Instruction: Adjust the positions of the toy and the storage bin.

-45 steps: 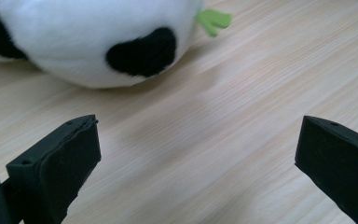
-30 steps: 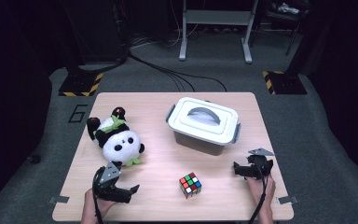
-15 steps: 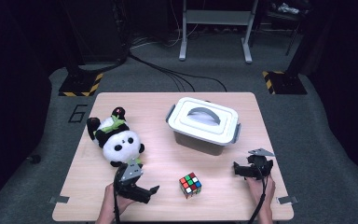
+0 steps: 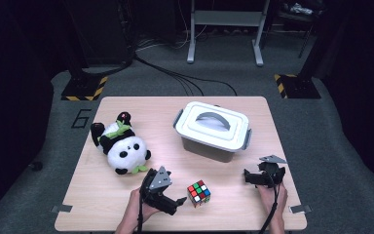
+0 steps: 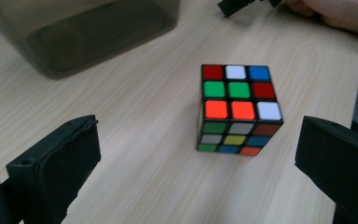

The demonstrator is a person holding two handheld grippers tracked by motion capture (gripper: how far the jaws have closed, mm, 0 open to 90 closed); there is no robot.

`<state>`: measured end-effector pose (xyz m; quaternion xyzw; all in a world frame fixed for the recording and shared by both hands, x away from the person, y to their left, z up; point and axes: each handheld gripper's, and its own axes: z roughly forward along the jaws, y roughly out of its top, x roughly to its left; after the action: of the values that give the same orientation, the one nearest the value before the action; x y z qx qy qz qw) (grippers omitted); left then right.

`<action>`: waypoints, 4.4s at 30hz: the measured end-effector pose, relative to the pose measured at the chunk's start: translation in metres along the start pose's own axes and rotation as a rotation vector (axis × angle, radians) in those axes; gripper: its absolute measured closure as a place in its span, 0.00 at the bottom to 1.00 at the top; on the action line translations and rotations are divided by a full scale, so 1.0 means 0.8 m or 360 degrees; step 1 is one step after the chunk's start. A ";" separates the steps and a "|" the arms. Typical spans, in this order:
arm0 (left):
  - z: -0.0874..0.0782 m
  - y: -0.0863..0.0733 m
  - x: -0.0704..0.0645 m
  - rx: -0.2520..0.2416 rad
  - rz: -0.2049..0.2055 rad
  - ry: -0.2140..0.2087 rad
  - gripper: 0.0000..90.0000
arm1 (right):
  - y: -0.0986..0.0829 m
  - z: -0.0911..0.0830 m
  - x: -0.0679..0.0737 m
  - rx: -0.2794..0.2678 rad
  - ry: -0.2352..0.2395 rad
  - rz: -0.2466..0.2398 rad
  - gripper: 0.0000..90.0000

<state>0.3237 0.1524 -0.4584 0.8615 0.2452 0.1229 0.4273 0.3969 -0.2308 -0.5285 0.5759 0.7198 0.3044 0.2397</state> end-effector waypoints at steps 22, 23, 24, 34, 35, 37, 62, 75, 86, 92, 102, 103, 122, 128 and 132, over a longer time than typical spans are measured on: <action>0.077 0.017 -0.026 0.0106 0.0028 -0.0079 0.00 | 0.000 0.000 0.000 -0.0001 0.0001 -0.0001 0.00; 0.079 0.017 -0.026 0.0128 0.0038 -0.0079 0.00 | 0.000 0.000 0.000 -0.0001 0.0001 0.0000 0.00; 0.082 0.015 -0.027 0.0127 0.0035 -0.0070 0.00 | 0.000 0.000 0.000 -0.0001 0.0001 -0.0002 0.00; 0.101 0.000 -0.029 0.0179 0.0040 -0.0067 0.07 | 0.000 0.000 0.000 -0.0001 0.0003 -0.0003 0.00; 0.102 -0.001 -0.030 0.0178 0.0047 -0.0066 0.10 | 0.000 0.000 0.000 -0.0001 0.0003 -0.0003 0.00; 0.102 -0.002 -0.030 0.0184 0.0053 -0.0072 0.17 | 0.000 0.000 0.000 -0.0001 0.0003 -0.0003 0.00; 0.061 -0.011 -0.025 0.0085 0.0040 0.0026 0.38 | 0.000 0.000 0.000 -0.0006 0.0004 -0.0009 0.00; 0.016 -0.041 0.005 0.0126 -0.0058 0.0165 0.38 | 0.000 0.000 0.000 -0.0006 0.0004 -0.0008 0.00; -0.021 -0.069 0.023 0.0140 -0.0146 0.0283 0.38 | 0.000 0.000 0.000 -0.0001 0.0003 -0.0001 0.00; -0.037 -0.080 0.034 0.0143 -0.0191 0.0357 0.38 | 0.000 0.000 0.000 -0.0007 0.0003 -0.0011 0.00; -0.063 -0.100 0.048 0.0125 -0.0285 0.0464 0.38 | 0.000 0.000 0.000 -0.0007 0.0003 -0.0010 0.00; -0.066 -0.103 0.050 0.0123 -0.0290 0.0486 0.38 | 0.000 0.000 0.000 -0.0003 0.0003 -0.0004 0.00; -0.121 -0.147 0.084 0.0161 -0.0478 0.0697 0.38 | 0.000 0.000 0.000 -0.0008 0.0002 -0.0009 0.00; -0.131 -0.155 0.092 0.0158 -0.0532 0.0753 0.38 | 0.000 0.000 0.000 -0.0007 0.0002 -0.0009 0.00; -0.138 -0.159 0.102 0.0143 -0.0560 0.0798 0.38 | 0.000 0.000 0.000 -0.0007 0.0002 -0.0009 0.00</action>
<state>0.3065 0.3355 -0.4930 0.7666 0.4936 0.2448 0.3297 0.3972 -0.2310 -0.5287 0.5732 0.7209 0.3057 0.2414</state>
